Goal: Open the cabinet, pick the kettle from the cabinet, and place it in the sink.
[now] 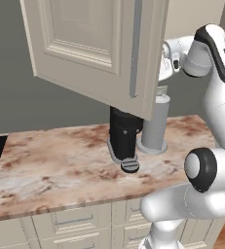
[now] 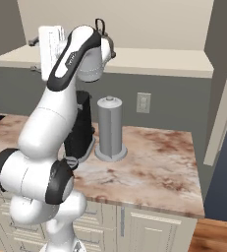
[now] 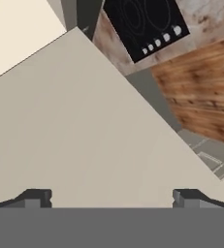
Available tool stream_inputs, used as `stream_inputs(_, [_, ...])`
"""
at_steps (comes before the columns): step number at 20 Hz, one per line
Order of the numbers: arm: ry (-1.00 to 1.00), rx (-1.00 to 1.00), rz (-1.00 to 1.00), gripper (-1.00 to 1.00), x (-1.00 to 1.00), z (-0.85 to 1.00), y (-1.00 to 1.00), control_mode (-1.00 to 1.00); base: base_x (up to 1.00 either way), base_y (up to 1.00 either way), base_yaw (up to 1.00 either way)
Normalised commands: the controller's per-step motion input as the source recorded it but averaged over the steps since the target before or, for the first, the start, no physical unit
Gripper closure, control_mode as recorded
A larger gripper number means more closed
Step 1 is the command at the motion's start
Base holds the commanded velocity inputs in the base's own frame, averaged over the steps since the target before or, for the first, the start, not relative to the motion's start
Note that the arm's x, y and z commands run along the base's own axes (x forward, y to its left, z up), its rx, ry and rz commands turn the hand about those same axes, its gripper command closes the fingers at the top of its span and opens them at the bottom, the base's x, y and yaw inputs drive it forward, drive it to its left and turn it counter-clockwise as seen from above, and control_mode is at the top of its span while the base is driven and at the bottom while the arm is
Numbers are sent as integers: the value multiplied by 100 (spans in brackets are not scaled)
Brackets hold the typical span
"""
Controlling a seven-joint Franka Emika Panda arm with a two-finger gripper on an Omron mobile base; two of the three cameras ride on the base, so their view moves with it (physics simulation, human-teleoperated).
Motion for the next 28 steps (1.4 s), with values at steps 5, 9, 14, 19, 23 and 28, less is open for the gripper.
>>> stream_inputs(5, [2, 0, 7, -100, 17, -16, 53, -100, 0, 0, 0])
stream_inputs(9, [0, 0, 7, -100, 4, -1, 55, -100, 0, 0, 0])
stream_inputs(14, [0, 0, 6, -100, -26, 0, 58, -100, 0, 0, 0])
stream_inputs(19, [0, 0, 6, -100, -44, 0, 69, -100, 0, 0, 0])
stream_inputs(23, [0, -1, 6, -100, -49, 0, 86, -100, 0, 0, 0])
stream_inputs(28, [0, -3, 5, -100, -52, 0, 100, -100, 0, 0, 0])
